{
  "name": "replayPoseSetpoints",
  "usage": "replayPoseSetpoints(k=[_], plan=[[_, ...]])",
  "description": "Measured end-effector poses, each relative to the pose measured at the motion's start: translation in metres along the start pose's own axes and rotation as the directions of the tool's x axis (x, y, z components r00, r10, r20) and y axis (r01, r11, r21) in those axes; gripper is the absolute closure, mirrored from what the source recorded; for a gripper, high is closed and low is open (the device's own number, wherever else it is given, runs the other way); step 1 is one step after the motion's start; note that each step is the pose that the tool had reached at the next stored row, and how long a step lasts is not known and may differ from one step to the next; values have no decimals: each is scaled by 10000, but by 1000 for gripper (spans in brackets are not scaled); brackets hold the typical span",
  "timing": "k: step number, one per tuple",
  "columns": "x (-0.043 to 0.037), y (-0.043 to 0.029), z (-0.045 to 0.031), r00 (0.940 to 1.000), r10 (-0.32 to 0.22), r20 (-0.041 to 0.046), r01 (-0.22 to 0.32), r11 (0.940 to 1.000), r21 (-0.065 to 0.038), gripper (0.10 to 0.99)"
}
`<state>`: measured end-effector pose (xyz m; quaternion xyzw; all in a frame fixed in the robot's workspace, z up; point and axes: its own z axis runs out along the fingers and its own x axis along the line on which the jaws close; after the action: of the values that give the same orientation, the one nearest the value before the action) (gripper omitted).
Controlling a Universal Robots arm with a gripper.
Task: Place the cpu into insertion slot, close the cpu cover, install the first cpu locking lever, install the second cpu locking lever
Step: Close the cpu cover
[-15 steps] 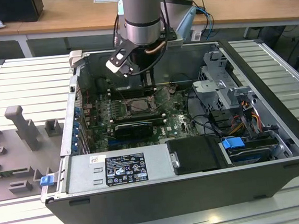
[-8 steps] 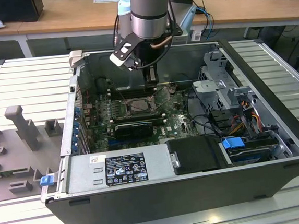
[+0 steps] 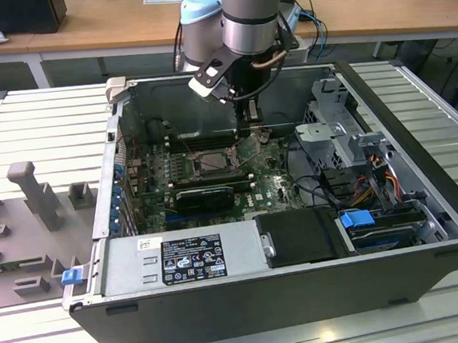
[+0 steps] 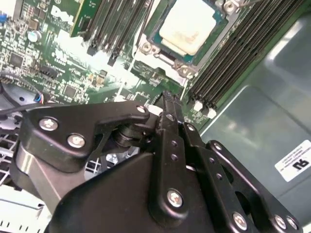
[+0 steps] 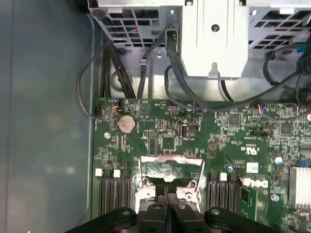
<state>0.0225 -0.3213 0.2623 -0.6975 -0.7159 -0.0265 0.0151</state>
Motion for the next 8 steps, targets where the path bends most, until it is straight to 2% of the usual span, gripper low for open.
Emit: replayPoseSetpoints(k=[2, 5, 7, 8], plan=[[-2, 37, 3, 9998, -187, -2, 187, 9998, 11, 980], [-5, 130, 22, 9995, -323, -3, 323, 9995, 19, 980], [-12, 245, 47, 9995, -324, -1, 324, 9995, 20, 980], [-12, 262, 50, 9995, -324, -2, 324, 9995, 20, 980]])
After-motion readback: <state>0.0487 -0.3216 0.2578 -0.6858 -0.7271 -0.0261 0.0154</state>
